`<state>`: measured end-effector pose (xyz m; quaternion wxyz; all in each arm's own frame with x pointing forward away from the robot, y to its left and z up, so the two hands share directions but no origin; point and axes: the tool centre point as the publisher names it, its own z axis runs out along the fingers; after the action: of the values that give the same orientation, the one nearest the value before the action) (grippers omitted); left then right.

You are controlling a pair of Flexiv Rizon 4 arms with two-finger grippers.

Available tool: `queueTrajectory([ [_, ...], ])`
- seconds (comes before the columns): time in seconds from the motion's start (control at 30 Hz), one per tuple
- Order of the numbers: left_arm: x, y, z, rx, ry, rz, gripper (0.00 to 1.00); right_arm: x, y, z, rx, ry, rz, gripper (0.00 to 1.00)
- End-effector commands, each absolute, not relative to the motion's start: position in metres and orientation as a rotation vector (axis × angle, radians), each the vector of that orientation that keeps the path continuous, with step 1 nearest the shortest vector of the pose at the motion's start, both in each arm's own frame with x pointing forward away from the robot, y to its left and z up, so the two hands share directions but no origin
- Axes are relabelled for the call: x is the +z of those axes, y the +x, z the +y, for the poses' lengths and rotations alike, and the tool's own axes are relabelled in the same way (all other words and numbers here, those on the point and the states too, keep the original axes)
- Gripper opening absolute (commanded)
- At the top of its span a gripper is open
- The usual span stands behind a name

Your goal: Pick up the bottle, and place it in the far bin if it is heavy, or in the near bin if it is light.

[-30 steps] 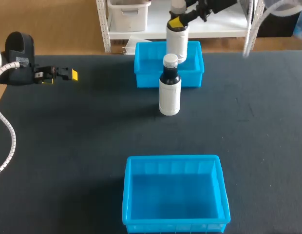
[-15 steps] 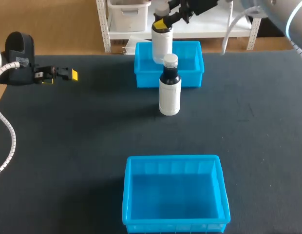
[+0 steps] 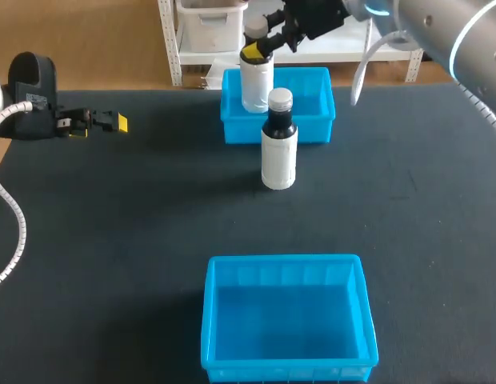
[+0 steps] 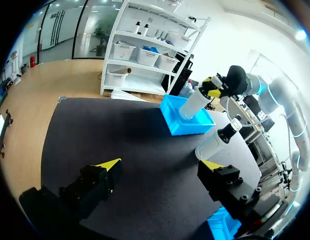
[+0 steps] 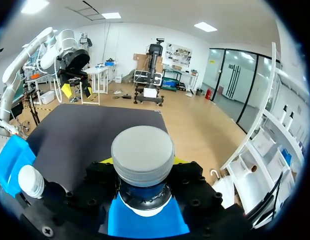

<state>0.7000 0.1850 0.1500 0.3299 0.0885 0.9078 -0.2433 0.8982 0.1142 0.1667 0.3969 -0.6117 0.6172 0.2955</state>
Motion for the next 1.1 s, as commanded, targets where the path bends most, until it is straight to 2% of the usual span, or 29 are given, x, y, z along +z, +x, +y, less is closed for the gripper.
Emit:
queueTrajectory([
  [0.03, 0.15, 0.7, 0.185, -0.636, 0.231, 2.374, 1.0, 0.159, 0.914, 0.122, 0.998, -1.714, 1.52, 0.0],
  [1.1, 0.15, 0.7, 0.185, -0.636, 0.231, 2.374, 1.0, 0.113, 0.923, 0.124, 1.116, -1.704, 1.621, 0.0],
])
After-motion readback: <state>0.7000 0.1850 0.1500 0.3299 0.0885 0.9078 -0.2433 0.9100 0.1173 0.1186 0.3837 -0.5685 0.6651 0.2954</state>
